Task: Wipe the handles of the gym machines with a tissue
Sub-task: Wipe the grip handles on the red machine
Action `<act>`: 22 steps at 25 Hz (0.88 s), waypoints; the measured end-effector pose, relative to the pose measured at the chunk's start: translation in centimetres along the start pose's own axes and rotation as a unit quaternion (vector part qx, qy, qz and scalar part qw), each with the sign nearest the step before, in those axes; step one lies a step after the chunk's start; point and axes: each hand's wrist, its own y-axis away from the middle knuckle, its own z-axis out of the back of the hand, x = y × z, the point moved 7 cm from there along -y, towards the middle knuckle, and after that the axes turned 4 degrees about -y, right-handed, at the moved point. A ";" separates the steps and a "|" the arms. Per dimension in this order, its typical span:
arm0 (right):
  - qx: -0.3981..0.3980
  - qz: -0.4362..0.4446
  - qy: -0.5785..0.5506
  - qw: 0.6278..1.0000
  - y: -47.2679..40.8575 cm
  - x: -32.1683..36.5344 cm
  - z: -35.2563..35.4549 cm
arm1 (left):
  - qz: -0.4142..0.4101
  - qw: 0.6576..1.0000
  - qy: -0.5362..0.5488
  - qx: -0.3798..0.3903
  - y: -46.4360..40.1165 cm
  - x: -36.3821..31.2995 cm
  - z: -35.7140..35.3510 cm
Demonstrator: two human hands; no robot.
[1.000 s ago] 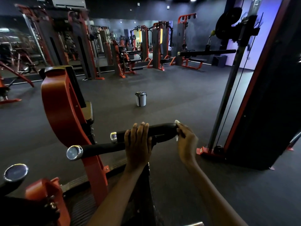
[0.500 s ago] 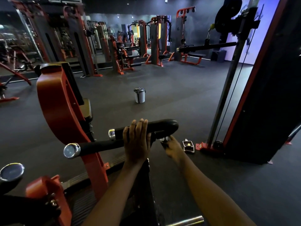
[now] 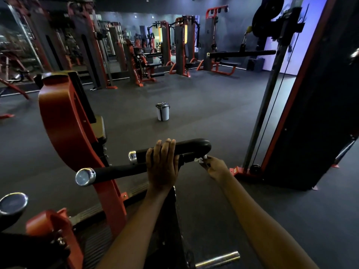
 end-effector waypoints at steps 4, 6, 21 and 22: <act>-0.051 0.118 0.010 0.992 2.1 2.8 0.9 | 0.006 1.000 0.001 0.005 -0.2 -0.1 0.0; -0.064 0.233 0.068 0.968 4.4 4.6 0.5 | 0.009 1.000 0.004 0.014 -0.2 -0.1 0.1; -0.079 0.314 0.324 0.889 6.9 7.1 4.0 | 0.088 0.988 0.006 0.125 -0.6 -1.1 2.0; -0.077 0.318 0.337 0.883 6.8 7.4 4.7 | 0.128 0.982 0.017 0.136 -1.0 -1.5 2.2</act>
